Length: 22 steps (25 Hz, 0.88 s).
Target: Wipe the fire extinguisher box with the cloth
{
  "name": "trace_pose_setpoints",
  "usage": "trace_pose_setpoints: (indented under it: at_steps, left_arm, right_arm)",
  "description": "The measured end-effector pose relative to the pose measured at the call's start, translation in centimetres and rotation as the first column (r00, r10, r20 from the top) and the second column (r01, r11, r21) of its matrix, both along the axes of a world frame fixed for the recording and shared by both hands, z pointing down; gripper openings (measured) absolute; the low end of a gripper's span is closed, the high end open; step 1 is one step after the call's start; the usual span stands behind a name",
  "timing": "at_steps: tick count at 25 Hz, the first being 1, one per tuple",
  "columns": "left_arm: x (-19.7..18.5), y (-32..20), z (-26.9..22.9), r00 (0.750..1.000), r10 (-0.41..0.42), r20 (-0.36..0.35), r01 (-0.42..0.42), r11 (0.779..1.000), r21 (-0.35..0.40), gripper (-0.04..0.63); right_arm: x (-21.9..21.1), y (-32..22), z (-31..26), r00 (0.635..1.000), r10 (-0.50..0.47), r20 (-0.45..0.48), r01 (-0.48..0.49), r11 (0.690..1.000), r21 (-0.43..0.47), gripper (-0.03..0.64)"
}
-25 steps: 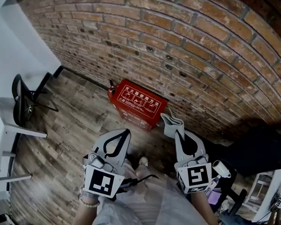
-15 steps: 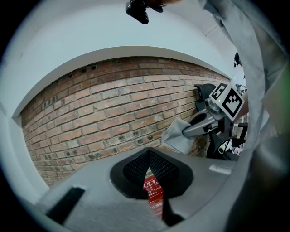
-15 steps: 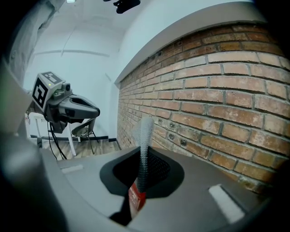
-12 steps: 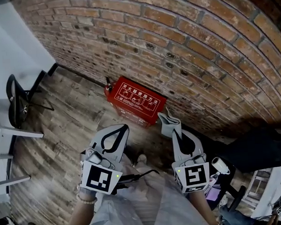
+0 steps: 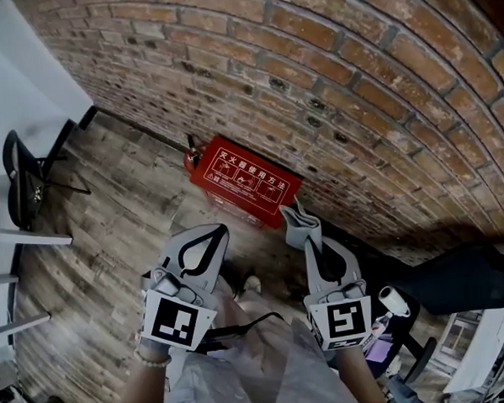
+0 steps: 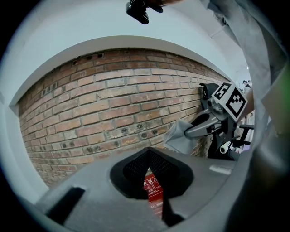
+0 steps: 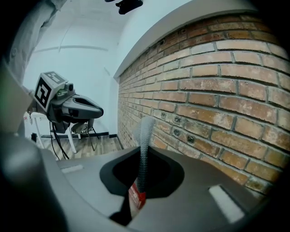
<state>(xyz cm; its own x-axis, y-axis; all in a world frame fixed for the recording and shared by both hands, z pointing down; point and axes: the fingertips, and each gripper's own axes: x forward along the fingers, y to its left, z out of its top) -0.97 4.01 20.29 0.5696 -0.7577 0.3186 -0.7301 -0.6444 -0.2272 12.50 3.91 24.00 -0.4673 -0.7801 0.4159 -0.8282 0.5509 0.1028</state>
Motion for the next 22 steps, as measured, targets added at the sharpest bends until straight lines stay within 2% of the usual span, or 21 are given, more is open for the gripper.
trace_pose_setpoints:
  at_steps: [14, 22]
  left_arm:
    - [-3.3, -5.0, 5.2, 1.0, -0.005, 0.023, 0.006, 0.999, -0.051, -0.003]
    - [-5.7, -7.1, 8.7, 1.0, -0.011, 0.004, 0.011, 0.996, -0.089, -0.003]
  right_arm:
    - [-4.3, -6.0, 4.4, 0.998, -0.057, -0.025, 0.056, 0.998, -0.022, 0.018]
    - [-8.3, -9.5, 8.1, 0.997, -0.074, -0.022, 0.074, 0.997, -0.035, 0.018]
